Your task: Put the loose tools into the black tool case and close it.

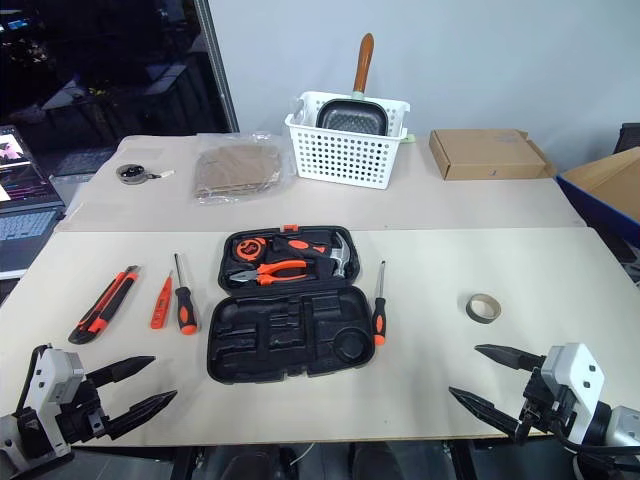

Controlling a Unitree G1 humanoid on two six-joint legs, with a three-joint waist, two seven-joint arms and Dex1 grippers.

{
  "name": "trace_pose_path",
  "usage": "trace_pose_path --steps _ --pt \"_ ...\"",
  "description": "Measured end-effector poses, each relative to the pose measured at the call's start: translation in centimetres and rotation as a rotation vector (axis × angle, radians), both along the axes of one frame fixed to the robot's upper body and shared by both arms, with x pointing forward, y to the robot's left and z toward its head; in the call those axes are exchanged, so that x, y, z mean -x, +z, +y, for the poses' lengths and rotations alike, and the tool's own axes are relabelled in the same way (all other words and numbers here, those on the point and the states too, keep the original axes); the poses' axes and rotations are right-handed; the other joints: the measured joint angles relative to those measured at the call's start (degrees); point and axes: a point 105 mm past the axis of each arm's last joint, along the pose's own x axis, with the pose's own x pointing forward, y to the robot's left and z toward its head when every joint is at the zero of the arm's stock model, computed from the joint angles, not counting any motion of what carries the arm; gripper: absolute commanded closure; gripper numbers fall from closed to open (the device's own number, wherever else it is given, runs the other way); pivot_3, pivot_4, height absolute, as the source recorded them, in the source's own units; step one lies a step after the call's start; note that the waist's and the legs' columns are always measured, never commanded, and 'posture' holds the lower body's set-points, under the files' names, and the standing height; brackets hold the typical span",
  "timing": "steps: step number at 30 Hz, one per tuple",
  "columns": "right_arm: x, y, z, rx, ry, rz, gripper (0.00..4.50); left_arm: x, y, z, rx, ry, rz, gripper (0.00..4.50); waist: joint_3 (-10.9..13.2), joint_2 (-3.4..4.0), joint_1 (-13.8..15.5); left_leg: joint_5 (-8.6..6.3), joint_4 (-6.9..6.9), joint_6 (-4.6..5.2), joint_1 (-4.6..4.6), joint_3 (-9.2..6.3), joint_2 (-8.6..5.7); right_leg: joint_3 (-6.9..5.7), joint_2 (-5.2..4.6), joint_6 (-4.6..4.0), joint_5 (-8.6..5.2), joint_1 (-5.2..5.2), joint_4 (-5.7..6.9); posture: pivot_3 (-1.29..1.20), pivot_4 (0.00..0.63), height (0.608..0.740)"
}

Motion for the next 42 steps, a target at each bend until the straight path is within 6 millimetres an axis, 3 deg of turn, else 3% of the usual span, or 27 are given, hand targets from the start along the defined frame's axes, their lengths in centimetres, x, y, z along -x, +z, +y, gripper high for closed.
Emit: trace_pose_path --steps 4,8,13,19,24,28,34,37,42 --pt "-0.9 0.8 0.8 -0.023 0.029 -0.049 0.02 -0.8 0.5 -0.2 0.021 0.038 -0.026 0.0 0.01 -0.01 -0.24 0.01 0.0 0.0 0.0 0.01 0.01 0.05 0.0 -0.01 0.02 0.03 0.02 0.0 0.15 0.74" --pt "-2.4 3.0 4.0 -0.11 0.143 -0.127 0.02 -2.4 2.2 -0.9 0.056 0.108 -0.091 0.0 0.0 0.0 -0.28 0.01 0.0 -0.01 0.04 0.0 0.02 0.05 0.03 0.12 0.12 0.06 0.1 0.0 0.15 0.74" --pt "-3.6 5.2 7.1 -0.188 0.258 -0.182 0.02 -4.1 3.4 0.1 0.086 0.295 -0.117 0.0 0.02 -0.03 -0.28 0.01 0.0 0.0 0.02 -0.06 0.02 -0.03 0.11 0.23 0.29 -0.02 0.11 0.0 0.15 0.74" --pt "-4.1 7.4 10.7 -0.225 0.45 -0.255 0.02 -6.2 4.1 2.7 0.044 0.539 0.055 0.0 0.04 -0.07 -0.07 0.02 0.0 -0.01 0.01 -0.1 -0.02 -0.2 0.06 0.03 0.42 -0.01 0.11 0.0 0.15 0.74" --pt "-4.3 7.8 12.2 -0.234 0.538 -0.266 0.02 -8.1 5.3 4.0 0.006 0.641 0.156 0.0 0.06 -0.1 -0.12 -0.03 0.0 -0.11 0.0 -0.09 -0.08 -0.25 0.08 -0.09 0.49 -0.03 0.18 0.0 0.15 0.74" --pt "-4.6 7.7 12.6 -0.224 0.565 -0.271 0.02 -10.3 6.4 1.4 0.056 0.627 0.203 0.0 0.07 -0.16 0.36 -0.02 0.0 -0.15 0.02 -0.14 -0.14 -0.29 0.05 -0.1 0.52 0.03 0.19 0.0 0.15 0.74" --pt "-4.9 7.4 12.4 -0.218 0.552 -0.261 0.02 -12.0 4.9 -0.6 -0.046 0.748 0.272 0.0 0.06 -0.22 0.2 -0.11 0.0 -0.31 0.03 -0.19 -0.1 -0.12 0.03 -0.12 0.53 0.02 0.21 0.0 0.15 0.74" --pt "-5.0 7.4 12.2 -0.214 0.546 -0.259 0.02 -12.7 3.6 -1.9 -0.022 0.802 0.327 0.0 0.07 -0.24 0.3 -0.08 0.0 -0.36 0.02 -0.24 -0.1 -0.05 0.0 -0.14 0.54 0.02 0.24 0.0 0.15 0.74" --pt "-5.0 7.3 11.9 -0.203 0.544 -0.255 0.02 -13.7 3.2 -3.8 0.007 0.829 0.37 0.0 0.07 -0.25 0.53 -0.02 0.01 -0.45 0.07 -0.25 -0.13 -0.04 0.05 -0.18 0.57 0.03 0.29 0.0 0.15 0.74"
